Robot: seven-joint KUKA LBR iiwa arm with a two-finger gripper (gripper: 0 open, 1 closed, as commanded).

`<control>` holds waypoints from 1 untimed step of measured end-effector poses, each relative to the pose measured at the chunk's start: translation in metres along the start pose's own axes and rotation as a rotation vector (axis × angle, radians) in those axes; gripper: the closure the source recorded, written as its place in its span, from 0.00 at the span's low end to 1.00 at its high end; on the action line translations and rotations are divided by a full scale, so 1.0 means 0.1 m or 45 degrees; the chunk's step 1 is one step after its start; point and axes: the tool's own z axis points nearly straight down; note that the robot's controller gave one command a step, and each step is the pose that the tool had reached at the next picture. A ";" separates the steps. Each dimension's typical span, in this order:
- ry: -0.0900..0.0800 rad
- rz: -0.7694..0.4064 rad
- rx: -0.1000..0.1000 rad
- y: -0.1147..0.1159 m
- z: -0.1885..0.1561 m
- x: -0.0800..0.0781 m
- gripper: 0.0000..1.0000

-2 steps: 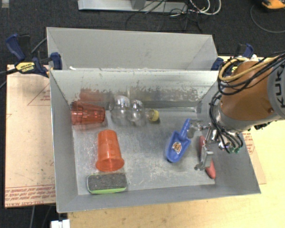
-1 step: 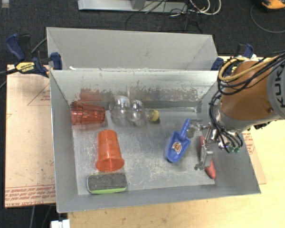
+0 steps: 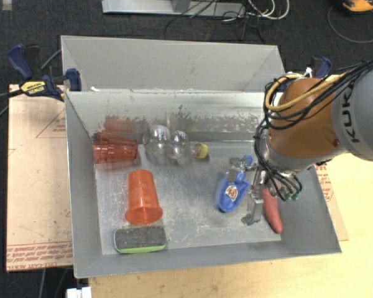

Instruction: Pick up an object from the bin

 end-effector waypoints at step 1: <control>-0.021 -0.452 0.007 -0.29 0.56 -0.29 0.00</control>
Offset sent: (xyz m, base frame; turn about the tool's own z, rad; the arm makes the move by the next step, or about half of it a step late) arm 0.0343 -0.0067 -0.0838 -0.2693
